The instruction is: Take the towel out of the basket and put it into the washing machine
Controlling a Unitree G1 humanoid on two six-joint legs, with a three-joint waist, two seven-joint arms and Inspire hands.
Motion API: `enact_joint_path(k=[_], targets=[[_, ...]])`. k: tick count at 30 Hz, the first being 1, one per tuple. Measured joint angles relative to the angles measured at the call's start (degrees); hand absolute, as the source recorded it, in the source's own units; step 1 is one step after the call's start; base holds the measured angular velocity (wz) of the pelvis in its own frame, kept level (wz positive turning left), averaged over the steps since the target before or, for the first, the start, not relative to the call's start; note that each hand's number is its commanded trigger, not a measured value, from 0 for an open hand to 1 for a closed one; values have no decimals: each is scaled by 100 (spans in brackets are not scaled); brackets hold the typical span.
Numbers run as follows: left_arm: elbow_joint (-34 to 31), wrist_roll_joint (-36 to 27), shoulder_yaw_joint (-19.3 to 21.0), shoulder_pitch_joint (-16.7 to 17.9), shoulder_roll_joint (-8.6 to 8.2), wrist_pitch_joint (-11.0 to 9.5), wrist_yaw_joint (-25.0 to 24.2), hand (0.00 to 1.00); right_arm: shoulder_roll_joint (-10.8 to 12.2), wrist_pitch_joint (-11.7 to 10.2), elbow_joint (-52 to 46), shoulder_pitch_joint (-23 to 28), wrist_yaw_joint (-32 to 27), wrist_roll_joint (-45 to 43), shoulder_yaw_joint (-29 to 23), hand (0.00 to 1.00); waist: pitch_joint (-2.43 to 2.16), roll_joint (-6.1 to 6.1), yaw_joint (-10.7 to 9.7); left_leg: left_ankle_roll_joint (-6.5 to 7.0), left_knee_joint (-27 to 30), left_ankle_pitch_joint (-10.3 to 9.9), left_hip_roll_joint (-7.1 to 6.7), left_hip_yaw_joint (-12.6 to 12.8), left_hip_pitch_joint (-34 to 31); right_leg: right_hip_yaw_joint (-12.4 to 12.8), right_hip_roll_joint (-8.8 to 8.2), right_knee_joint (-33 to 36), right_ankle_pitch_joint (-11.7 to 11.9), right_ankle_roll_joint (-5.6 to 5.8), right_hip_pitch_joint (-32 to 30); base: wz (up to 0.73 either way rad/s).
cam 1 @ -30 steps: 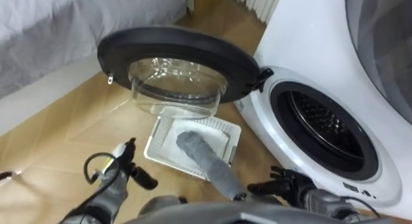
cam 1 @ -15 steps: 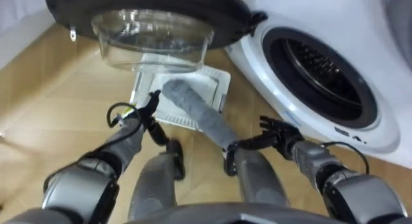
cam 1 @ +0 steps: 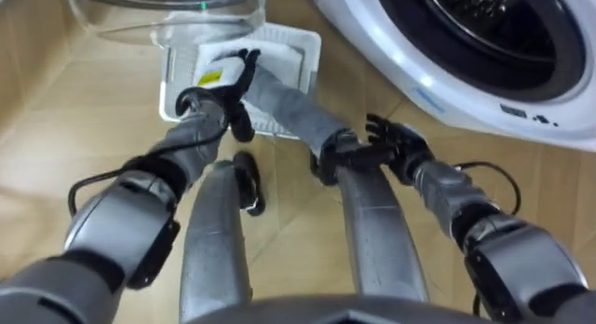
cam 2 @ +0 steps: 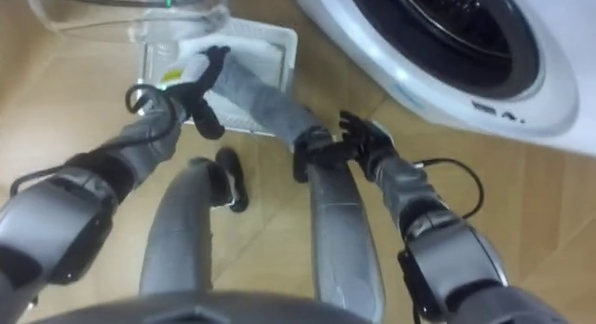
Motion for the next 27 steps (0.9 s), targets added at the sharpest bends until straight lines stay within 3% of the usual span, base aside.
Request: enact_joint_path(k=[4,9,14,21,27], targets=[[-13,0,-292,-73,0,-18,31,0,-7,-182,-148,-16,179,441,52,0,0,-1,-137,5,486,-106,108,-12,-503,13,53,418,-33,-53,-490,-4],[-48,12,-322,-164,15,-33,31,0,-7,-314,-208,-157,291,832,203,0,0,-2,-244,-51,880,-172,211,-78,-1027,-10,158,707,-50,-112,-982,-4],[-144,13,-651,-309,55,-114,84,0,-34,-566,-354,-230,292,1059,436,0,1,-8,-314,-91,1183,-275,231,-144,-1432,-52,174,1017,-135,-185,-1400,-2],[-182,7,-813,-373,42,-418,84,0,-32,-646,-537,-255,339,1059,562,0,7,-50,-438,-172,1248,-351,326,-147,-1601,-84,244,1048,-179,-231,-1563,-7],[-164,11,-933,-416,228,-512,84,0,-26,-702,-566,-329,244,1062,603,0,11,-158,-578,-221,1293,-439,366,-185,-1705,-162,243,1114,-230,-317,-1682,-1]])
